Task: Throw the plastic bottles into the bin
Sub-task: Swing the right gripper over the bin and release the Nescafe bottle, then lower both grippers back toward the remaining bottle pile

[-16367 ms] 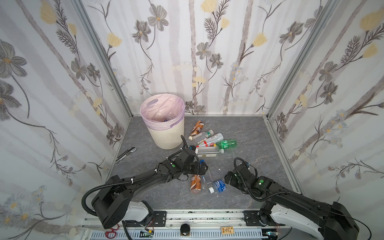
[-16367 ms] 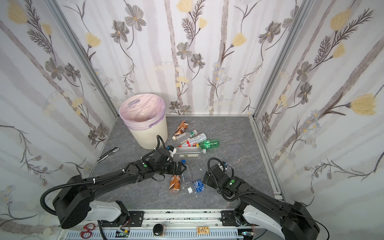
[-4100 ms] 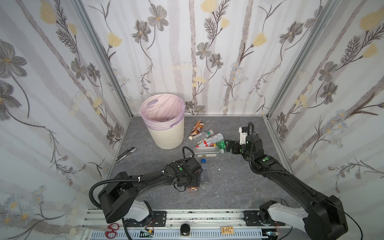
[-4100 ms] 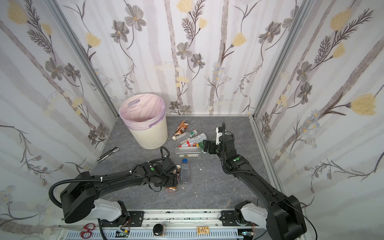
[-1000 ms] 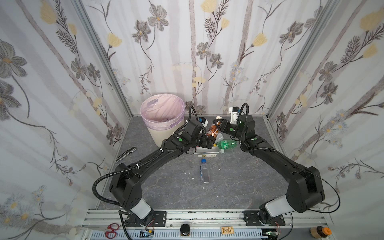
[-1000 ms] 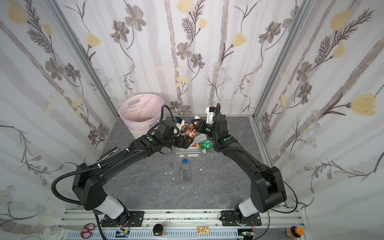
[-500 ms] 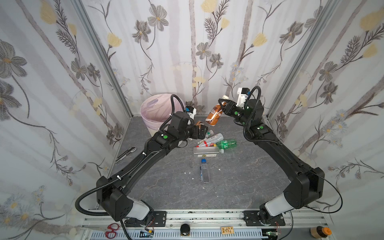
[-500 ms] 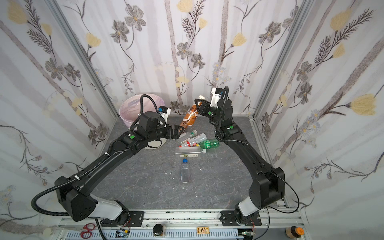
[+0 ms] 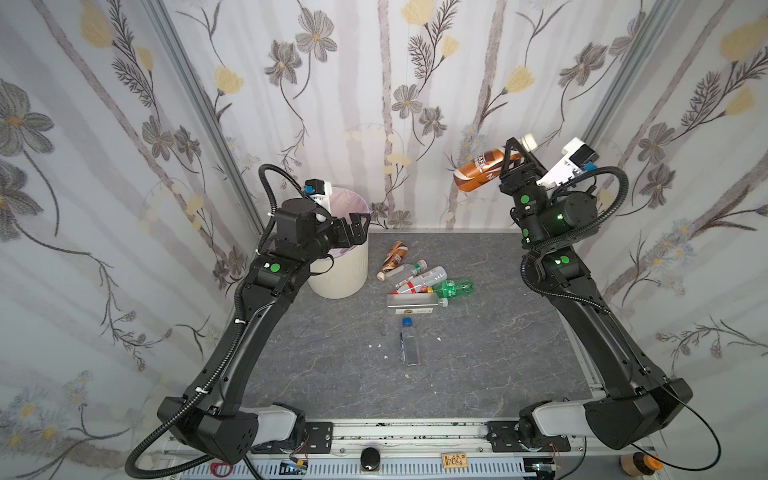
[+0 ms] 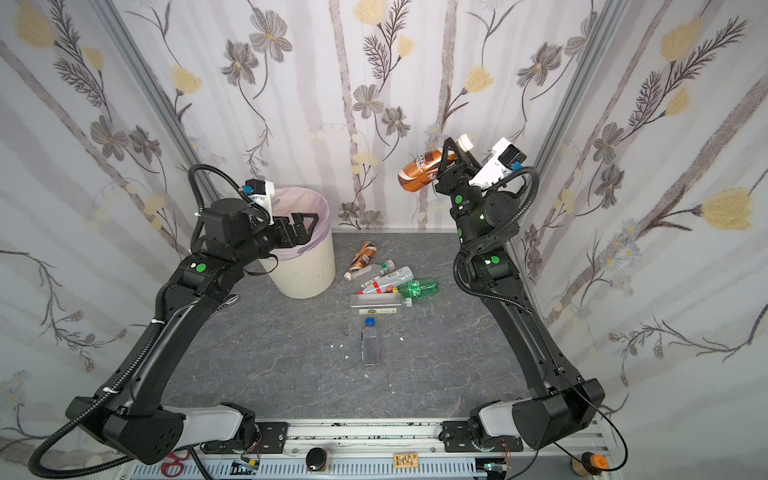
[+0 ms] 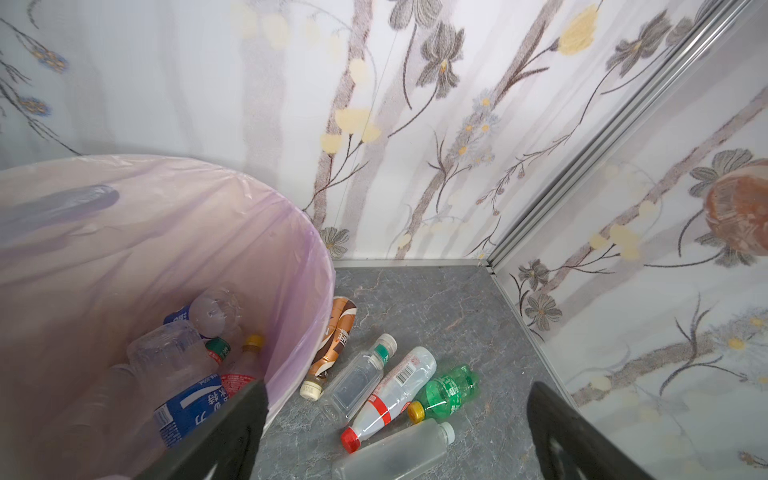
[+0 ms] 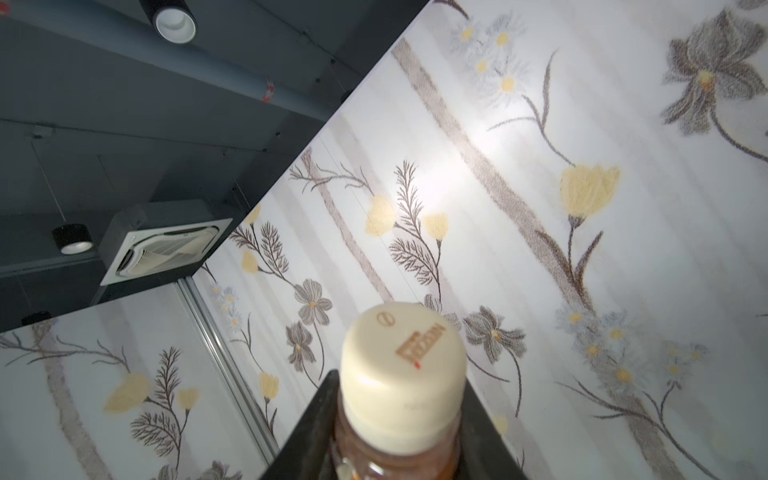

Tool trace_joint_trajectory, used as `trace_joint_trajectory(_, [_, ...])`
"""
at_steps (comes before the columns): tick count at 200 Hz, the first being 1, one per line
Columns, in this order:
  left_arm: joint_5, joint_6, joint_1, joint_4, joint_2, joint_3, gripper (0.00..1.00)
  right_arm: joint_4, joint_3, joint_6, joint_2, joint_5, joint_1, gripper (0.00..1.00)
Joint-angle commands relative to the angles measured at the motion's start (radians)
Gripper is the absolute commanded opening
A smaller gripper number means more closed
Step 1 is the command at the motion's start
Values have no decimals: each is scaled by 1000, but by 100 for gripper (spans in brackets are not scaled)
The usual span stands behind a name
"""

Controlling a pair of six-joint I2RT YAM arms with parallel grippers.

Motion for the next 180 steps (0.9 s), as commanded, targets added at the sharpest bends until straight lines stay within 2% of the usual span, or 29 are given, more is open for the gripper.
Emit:
trace_joint_trajectory(1, [18, -33, 37, 2, -25, 6, 100, 133, 29, 65, 41, 62, 8, 32])
trace_joint_trajectory(39, [17, -72, 104, 2, -78, -36, 100, 30, 268, 72, 288, 10, 127, 33])
trace_joint_trajectory(62, [30, -89, 135, 3, -101, -75, 100, -130, 514, 81, 521, -56, 232, 35])
trace_joint_trajectory(74, [40, -96, 147, 3, -110, -95, 100, -240, 685, 86, 660, -112, 281, 43])
trace_joint_trajectory(92, [41, -95, 155, 3, -126, -119, 100, -407, 897, 76, 821, -144, 326, 66])
trace_joint_trajectory(114, [35, -93, 158, 3, -142, -132, 100, -410, 901, 75, 825, -136, 332, 84])
trace_joint_trajectory(146, [42, -96, 159, 3, -140, -130, 100, -403, 901, 25, 772, -129, 327, 99])
trace_joint_trajectory(180, [44, -102, 156, 3, -136, -132, 100, -439, 902, 17, 729, -138, 304, 100])
